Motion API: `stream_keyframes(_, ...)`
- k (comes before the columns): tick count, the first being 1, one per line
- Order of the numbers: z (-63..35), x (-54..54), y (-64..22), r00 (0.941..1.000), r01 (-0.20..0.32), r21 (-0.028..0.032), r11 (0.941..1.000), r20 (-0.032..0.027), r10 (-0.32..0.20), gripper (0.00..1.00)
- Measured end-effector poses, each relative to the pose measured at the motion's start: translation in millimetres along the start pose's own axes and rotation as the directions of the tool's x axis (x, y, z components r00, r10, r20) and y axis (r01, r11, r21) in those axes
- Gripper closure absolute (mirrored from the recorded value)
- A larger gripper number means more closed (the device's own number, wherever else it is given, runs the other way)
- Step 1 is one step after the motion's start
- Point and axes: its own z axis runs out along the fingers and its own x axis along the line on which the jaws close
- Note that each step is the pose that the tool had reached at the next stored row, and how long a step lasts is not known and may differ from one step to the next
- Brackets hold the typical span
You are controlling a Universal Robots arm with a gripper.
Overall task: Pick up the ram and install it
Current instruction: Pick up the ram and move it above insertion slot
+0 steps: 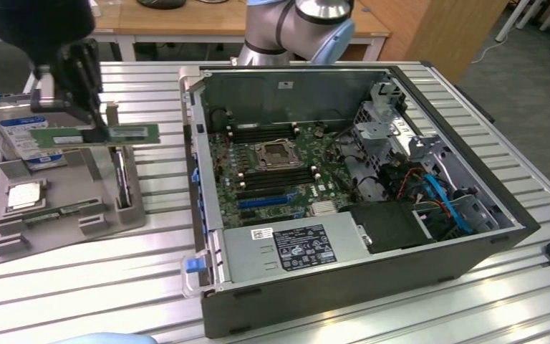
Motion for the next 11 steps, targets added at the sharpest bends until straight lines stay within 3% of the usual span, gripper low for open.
stream_keyframes(4, 0.8, -1.6, -16.5, 1.0, 0.0, -0.0001, 1.0, 0.0013, 0.0, 0.87)
stream_keyframes(5, 1.2, -2.4, -24.9, 1.0, 0.0, -0.0001, 1.0, 0.0021, 0.0, 0.87)
stream_keyframes(11, 2.6, -5.3, -55.6, 1.0, 0.0, -0.0005, 1.0, 0.0053, 0.0, 0.87)
